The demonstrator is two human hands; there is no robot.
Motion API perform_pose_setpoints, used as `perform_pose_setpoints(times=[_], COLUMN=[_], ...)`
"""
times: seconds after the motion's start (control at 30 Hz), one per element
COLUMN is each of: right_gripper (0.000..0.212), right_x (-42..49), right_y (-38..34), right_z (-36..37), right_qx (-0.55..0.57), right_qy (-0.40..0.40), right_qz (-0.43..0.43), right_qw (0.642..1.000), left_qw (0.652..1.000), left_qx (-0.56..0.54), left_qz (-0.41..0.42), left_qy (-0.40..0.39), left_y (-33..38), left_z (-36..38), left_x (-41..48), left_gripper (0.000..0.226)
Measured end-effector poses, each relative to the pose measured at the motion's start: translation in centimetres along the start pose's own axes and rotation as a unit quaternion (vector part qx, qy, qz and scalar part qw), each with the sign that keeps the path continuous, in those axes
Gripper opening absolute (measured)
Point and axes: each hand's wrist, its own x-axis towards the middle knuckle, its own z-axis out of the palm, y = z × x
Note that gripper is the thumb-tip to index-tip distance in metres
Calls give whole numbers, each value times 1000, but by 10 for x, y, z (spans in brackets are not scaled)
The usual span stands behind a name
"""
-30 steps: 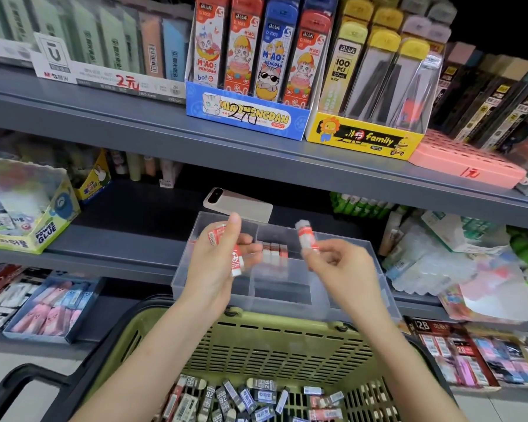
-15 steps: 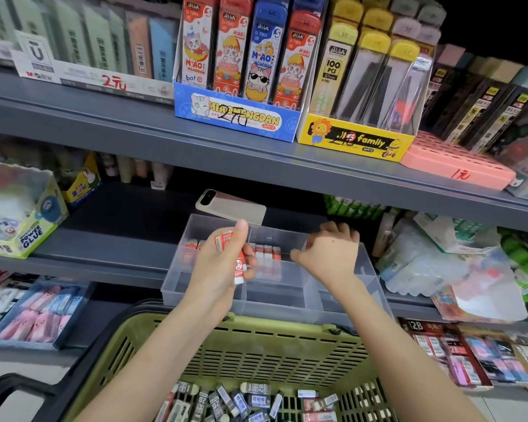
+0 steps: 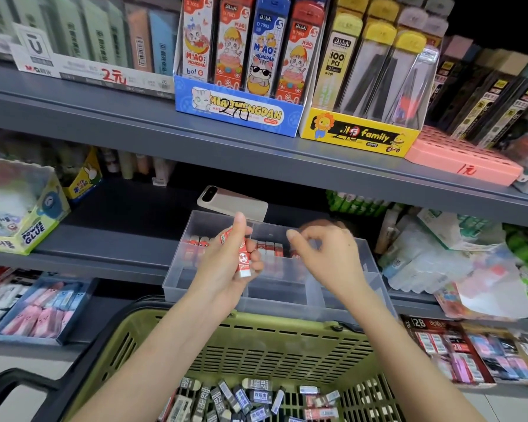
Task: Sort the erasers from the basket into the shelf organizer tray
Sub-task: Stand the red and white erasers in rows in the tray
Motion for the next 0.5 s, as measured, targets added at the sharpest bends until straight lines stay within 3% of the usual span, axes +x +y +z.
perform_pose_setpoints(times=[0.1, 0.23, 0.33, 0.5], right_gripper=[31, 24, 16, 4], right_x=[-27, -39, -39, -36], right_y=[-37, -55, -53, -28], right_z=[-7, -1, -3, -16], right_qx=[204, 145, 123, 288], right_qy=[-53, -72, -79, -58], right_qz=[3, -5, -5, 77], right_qw=[978, 987, 989, 953], left_qw=[999, 997, 998, 999], left_qx=[-34, -76, -41, 8], left_qz=[-2, -2, 8, 13], left_qy=[3, -24, -43, -35], left_y=[-4, -8, -10, -7], left_z=[4, 8, 5, -1], left_x=[2, 0, -3, -2], left_gripper=[45, 43, 45, 43])
